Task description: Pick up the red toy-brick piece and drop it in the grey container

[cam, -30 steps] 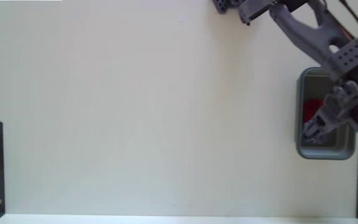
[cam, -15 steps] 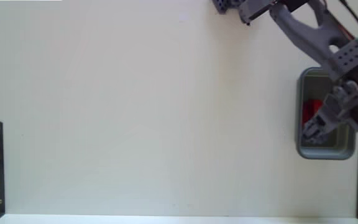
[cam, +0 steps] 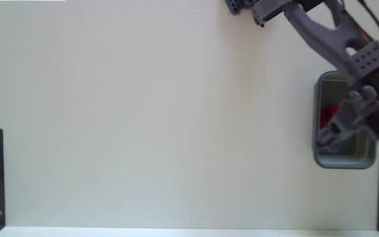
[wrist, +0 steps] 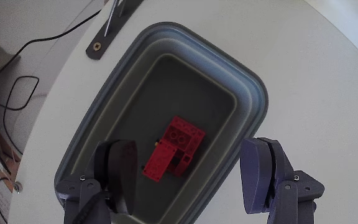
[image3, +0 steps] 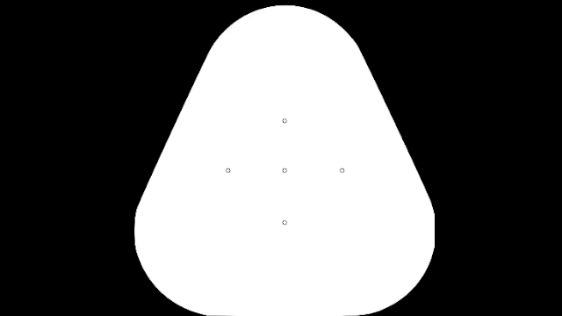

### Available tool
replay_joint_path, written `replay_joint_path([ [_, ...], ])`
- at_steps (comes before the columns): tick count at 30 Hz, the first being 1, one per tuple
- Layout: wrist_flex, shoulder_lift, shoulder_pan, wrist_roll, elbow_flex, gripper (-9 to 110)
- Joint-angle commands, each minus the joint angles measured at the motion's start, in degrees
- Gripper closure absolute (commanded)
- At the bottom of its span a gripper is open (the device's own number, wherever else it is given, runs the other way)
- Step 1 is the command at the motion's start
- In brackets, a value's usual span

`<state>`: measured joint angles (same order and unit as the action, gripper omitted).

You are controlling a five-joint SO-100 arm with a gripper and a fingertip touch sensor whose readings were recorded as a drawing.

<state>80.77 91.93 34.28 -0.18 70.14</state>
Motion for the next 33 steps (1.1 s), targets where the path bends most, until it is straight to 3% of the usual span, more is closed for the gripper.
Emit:
replay_joint_path([
  [1,0.96,6.42,-0.89,0.18,0.98,-9],
  [33,1.08,30.4,-19.19,0.18,24.79,-9],
])
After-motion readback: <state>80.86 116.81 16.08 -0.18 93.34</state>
